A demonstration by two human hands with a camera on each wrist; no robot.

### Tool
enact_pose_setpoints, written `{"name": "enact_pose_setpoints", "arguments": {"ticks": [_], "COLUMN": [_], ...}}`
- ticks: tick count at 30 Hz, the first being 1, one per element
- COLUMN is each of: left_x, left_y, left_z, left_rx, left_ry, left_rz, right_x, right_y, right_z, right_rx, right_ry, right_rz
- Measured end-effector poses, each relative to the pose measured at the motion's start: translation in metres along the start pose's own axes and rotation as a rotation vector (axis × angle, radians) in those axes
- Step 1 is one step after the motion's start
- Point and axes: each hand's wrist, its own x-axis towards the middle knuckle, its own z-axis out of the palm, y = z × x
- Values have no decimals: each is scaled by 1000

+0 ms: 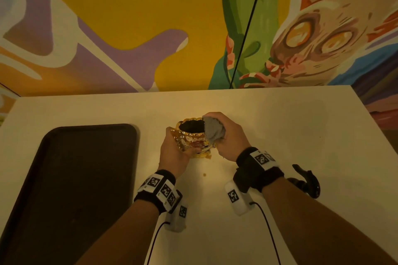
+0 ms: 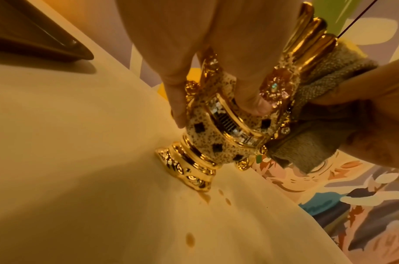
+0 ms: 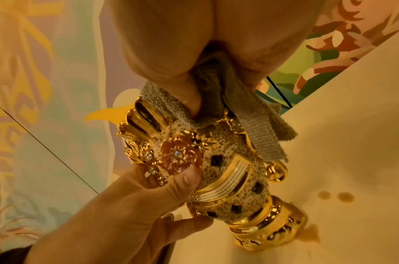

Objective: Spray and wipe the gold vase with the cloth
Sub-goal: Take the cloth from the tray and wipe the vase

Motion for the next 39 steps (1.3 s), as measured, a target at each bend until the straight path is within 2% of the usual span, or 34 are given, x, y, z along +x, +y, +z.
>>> {"name": "enact_pose_setpoints", "arguments": {"ticks": [5, 9, 15, 19, 24, 26, 29, 30, 32, 34, 37, 39], "left_x": [-1, 0, -2, -12, -47, -68, -87, -89, -91, -92, -96, -99], "left_y": [2, 2, -1, -5, 13, 24, 41, 46, 53, 55, 59, 64], "left_z": [-1, -2, -4, -13, -33, -33, -29, -30, -38, -49, -69, -80], "left_rx": [10, 16, 40, 136, 180, 196, 125, 104, 105, 114, 96, 81], "left_ry": [-9, -20, 17, 3, 115, 18, -340, -420, -442, -395, -333, -308], "left_rz": [-6, -2, 44, -47, -160, -64, 16, 20, 45, 45, 37, 33], "right_x": [-3, -8, -28, -51, -81, -93, -103, -105, -107, -108, -111, -121], "right_y": [4, 11, 6, 2, -5, -11, -20, -22, -25, -26, -27, -25], "right_z": [-2, -5, -15, -16, -12, -5, 7, 12, 18, 22, 19, 12], "right_rx": [-30, -11, 122, 195, 287, 347, 467, 540, 674, 722, 656, 470], "right_ry": [28, 109, 330, 342, 310, 230, 104, 78, 52, 45, 53, 53], "right_rz": [27, 72, 305, 394, 466, 482, 495, 499, 531, 566, 575, 544]}}
